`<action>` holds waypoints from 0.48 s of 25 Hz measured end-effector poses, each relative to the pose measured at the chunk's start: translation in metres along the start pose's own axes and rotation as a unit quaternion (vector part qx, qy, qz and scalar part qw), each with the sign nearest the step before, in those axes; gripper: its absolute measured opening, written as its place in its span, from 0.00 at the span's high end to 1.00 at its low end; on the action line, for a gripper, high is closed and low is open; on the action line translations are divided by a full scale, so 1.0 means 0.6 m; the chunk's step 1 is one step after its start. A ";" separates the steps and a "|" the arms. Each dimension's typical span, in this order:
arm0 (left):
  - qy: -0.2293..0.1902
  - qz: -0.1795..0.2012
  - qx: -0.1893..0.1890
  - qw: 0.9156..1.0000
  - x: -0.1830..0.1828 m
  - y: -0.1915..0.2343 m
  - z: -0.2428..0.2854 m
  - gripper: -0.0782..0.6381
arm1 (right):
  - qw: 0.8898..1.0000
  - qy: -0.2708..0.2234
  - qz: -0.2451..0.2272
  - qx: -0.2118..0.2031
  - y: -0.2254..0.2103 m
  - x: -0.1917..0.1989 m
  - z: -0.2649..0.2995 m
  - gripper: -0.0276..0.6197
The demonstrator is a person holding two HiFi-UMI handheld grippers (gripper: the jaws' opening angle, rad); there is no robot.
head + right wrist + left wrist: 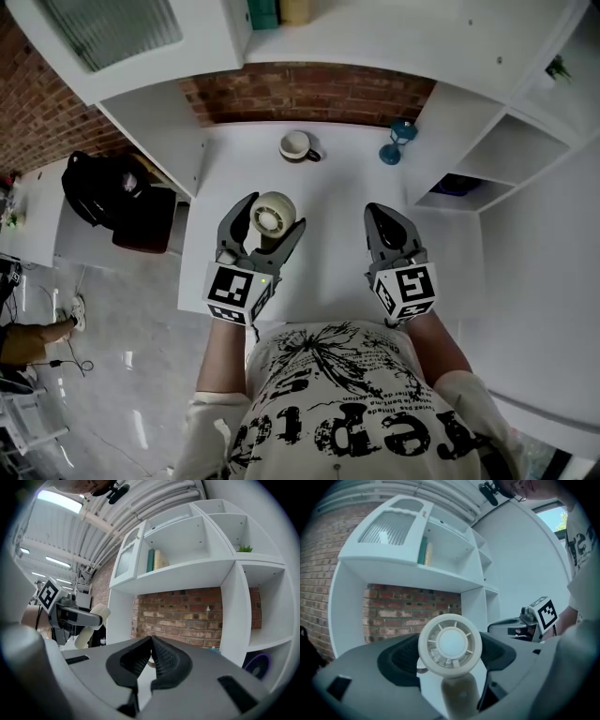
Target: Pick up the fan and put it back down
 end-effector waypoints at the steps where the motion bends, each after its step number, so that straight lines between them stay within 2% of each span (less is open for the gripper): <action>1: -0.013 0.000 -0.002 1.000 -0.007 0.001 -0.010 0.37 | 1.000 -0.005 0.000 -0.003 0.003 -0.005 0.000 0.93; 5: -0.044 0.005 -0.011 0.999 -0.030 0.004 -0.035 0.37 | 1.000 -0.022 -0.001 -0.013 0.013 -0.020 -0.003 0.94; 12: -0.042 0.018 -0.017 0.999 -0.033 0.007 -0.030 0.37 | 0.999 -0.029 -0.003 -0.016 0.012 -0.025 -0.006 0.94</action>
Point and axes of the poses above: the fingertips, and each gripper's own axes: z forward along the fingers, y to its left, x out of its underside, the point moved 4 cm from there along -z, backward along the fingers, and after that the axes turned 1 degree about -y, right-handed, at the moved point
